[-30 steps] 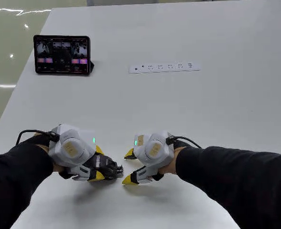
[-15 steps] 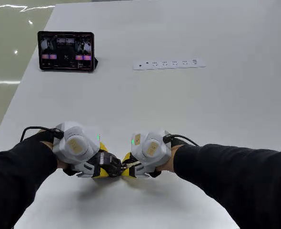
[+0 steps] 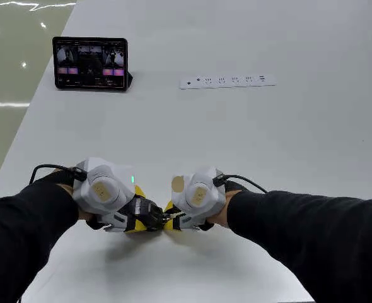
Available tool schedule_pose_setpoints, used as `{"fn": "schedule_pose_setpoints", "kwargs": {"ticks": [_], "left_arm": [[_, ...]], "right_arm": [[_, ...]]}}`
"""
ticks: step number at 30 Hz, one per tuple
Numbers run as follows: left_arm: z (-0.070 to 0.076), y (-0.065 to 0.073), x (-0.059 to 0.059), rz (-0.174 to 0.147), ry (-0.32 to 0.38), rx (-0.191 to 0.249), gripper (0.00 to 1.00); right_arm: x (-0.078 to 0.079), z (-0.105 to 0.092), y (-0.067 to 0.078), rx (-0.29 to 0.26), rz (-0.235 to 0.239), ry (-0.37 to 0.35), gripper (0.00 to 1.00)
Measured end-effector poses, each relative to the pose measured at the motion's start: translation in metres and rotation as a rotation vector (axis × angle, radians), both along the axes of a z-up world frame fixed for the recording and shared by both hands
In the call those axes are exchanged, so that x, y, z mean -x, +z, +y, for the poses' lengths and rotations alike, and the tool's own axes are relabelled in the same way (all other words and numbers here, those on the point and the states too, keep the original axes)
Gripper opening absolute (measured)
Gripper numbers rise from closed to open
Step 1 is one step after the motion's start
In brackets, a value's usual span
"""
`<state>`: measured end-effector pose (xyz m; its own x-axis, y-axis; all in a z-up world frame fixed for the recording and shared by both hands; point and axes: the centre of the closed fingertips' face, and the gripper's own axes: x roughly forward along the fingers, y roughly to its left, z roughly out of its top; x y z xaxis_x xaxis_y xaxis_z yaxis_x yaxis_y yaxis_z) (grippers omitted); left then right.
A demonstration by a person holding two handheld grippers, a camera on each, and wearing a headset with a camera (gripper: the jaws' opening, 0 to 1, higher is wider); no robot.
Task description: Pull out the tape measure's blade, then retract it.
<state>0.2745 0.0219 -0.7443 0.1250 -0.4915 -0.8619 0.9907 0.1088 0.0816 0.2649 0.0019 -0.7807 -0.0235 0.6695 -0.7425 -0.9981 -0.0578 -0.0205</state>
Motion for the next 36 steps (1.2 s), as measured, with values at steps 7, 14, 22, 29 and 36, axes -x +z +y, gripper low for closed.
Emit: {"fn": "schedule_pose_setpoints", "kwargs": {"ticks": [7,14,22,29,36], "left_arm": [[0.001,0.001,0.0,0.002,0.006,0.016,0.31],[0.001,0.001,0.0,0.0,0.003,0.019,0.3],[0.001,0.001,0.0,-0.003,0.005,0.024,0.31],[0.001,0.001,0.0,-0.006,0.013,0.025,0.31],[0.001,0.001,-0.001,-0.005,0.021,0.03,0.31]], "right_arm": [[0.0,-0.001,0.0,0.003,0.023,-0.02,0.1],[0.001,-0.003,0.0,-0.005,0.036,-0.042,0.1],[0.001,-0.004,0.001,-0.001,0.04,-0.041,0.1],[0.0,-0.01,0.0,0.012,0.049,-0.034,0.1],[0.0,-0.016,0.001,0.024,0.05,-0.031,0.1]]}}
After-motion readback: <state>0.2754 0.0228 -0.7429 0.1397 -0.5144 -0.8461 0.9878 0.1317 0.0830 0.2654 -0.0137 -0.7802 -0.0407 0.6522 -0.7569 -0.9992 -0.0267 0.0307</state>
